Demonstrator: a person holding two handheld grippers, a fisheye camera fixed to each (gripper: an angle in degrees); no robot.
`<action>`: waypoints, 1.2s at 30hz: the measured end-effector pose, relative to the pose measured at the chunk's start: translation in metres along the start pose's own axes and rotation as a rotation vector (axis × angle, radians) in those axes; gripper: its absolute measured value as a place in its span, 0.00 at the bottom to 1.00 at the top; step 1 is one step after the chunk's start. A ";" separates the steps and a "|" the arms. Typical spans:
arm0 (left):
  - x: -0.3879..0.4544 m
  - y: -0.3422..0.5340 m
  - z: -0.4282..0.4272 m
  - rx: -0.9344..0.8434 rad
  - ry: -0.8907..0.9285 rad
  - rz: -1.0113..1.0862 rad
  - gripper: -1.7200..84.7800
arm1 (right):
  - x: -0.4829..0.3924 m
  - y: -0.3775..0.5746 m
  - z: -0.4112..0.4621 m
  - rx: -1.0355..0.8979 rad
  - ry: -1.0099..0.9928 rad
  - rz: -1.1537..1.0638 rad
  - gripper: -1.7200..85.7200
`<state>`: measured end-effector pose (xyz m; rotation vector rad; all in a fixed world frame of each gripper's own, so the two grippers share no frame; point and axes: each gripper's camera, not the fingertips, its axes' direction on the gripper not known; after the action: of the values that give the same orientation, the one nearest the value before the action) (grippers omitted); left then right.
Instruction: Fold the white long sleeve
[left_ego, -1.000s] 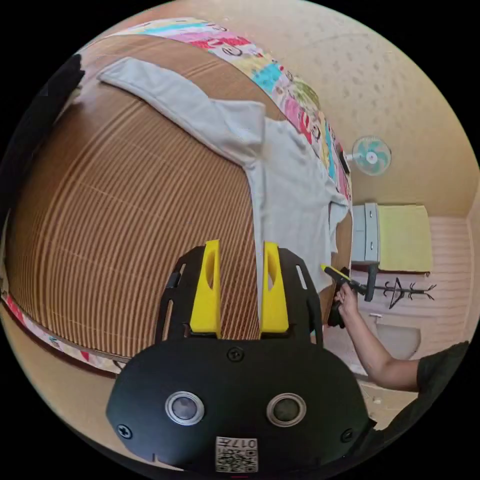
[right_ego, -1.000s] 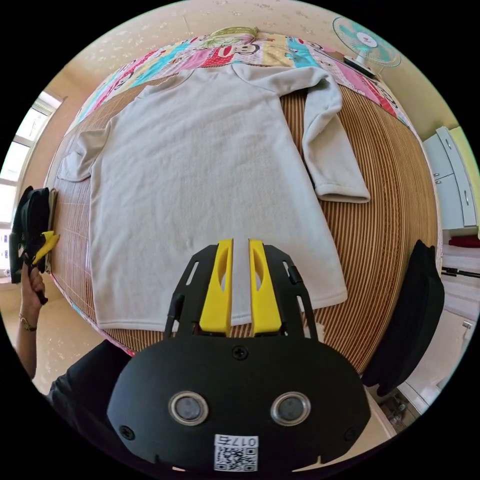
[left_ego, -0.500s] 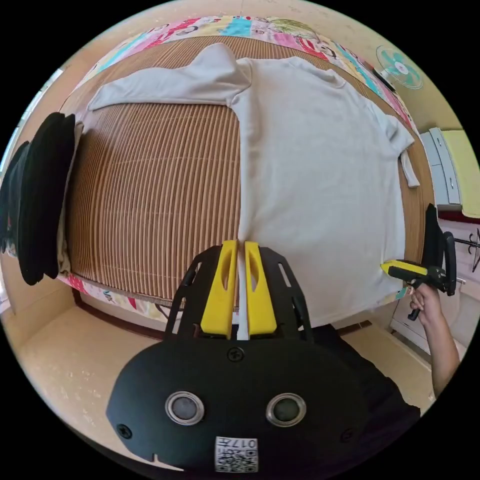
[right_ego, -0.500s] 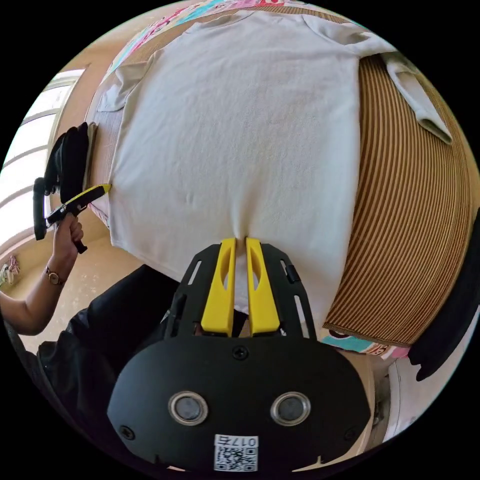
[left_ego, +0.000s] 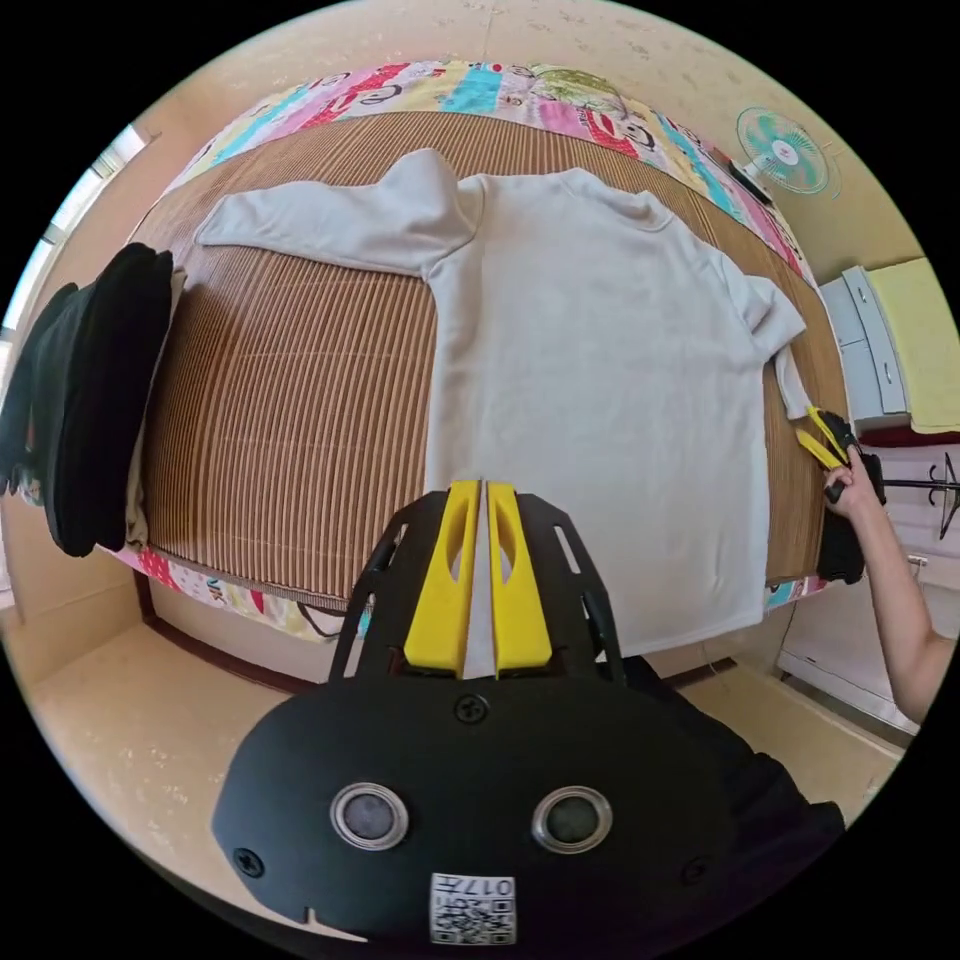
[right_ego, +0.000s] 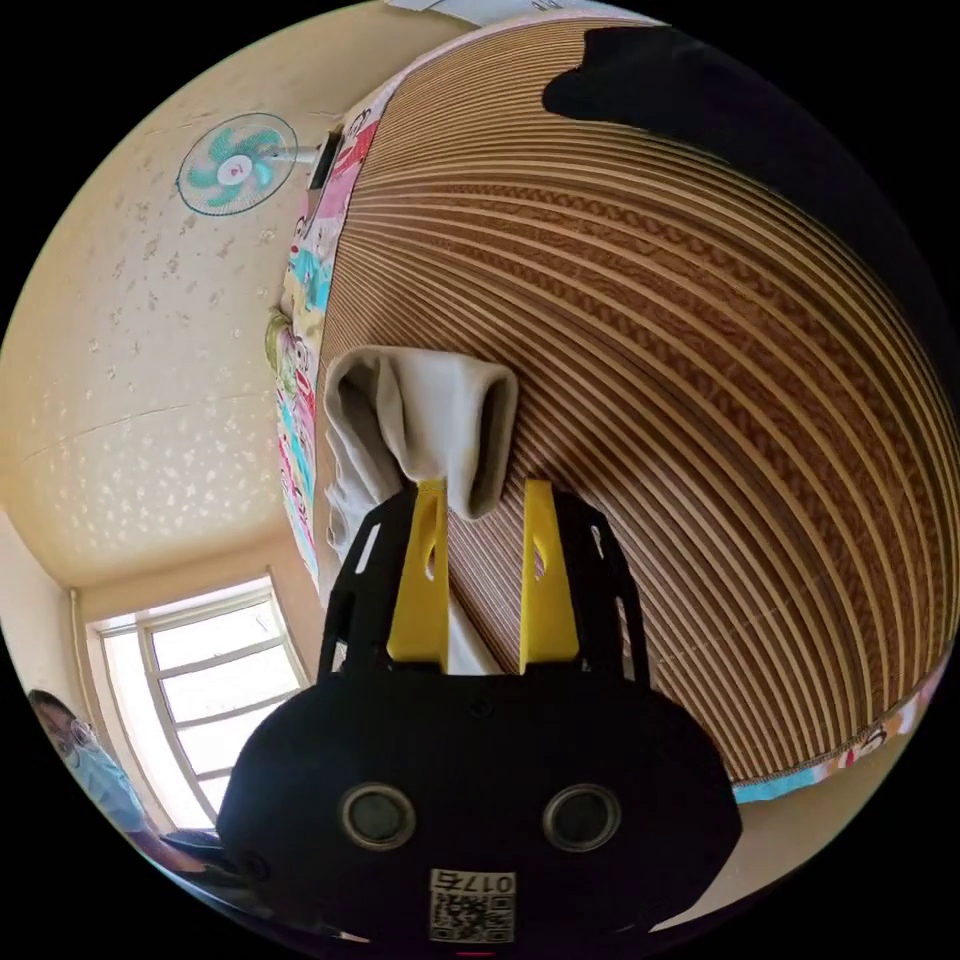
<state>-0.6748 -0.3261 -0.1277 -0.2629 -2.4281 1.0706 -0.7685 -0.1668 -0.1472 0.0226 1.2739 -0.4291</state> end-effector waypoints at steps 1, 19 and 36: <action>0.017 -0.002 0.002 0.002 0.030 0.021 0.02 | -0.003 -0.007 0.004 -0.014 -0.008 -0.012 0.13; 0.069 -0.006 0.030 -0.137 0.125 0.095 0.01 | -0.006 -0.057 -0.259 0.335 0.534 -0.186 0.09; 0.044 -0.013 0.006 -0.143 0.230 0.015 0.04 | 0.047 0.026 -0.092 0.376 0.138 0.063 0.07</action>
<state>-0.7161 -0.3230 -0.1062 -0.4278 -2.2993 0.8241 -0.8341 -0.1340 -0.2248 0.4155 1.3084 -0.6160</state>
